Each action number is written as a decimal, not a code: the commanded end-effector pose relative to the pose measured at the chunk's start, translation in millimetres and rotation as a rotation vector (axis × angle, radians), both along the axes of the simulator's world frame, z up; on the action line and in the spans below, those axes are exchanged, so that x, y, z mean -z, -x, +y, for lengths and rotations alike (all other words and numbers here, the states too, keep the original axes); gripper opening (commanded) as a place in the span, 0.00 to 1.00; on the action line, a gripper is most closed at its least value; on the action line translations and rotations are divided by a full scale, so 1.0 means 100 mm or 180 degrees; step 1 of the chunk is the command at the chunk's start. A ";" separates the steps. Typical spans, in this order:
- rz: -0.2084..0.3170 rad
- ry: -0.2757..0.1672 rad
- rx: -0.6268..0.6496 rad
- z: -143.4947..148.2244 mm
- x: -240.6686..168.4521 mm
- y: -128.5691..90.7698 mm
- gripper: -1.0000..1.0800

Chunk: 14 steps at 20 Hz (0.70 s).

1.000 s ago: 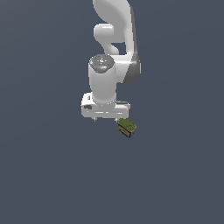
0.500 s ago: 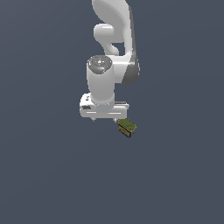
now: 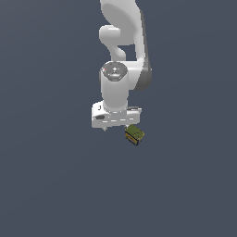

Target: Pick up the object and move it to a goal position.

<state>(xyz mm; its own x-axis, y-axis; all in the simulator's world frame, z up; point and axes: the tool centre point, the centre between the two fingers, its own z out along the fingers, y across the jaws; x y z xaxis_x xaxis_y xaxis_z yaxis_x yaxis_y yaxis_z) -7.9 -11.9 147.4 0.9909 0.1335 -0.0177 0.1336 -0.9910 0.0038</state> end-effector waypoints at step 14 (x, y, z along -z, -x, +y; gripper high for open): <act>-0.0028 -0.0022 -0.1649 0.70 0.30 0.15 0.96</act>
<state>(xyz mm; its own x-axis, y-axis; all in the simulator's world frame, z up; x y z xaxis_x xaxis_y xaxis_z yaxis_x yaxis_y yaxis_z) -20.9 52.6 119.8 0.8218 0.5698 -0.0089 0.5698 -0.8218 0.0008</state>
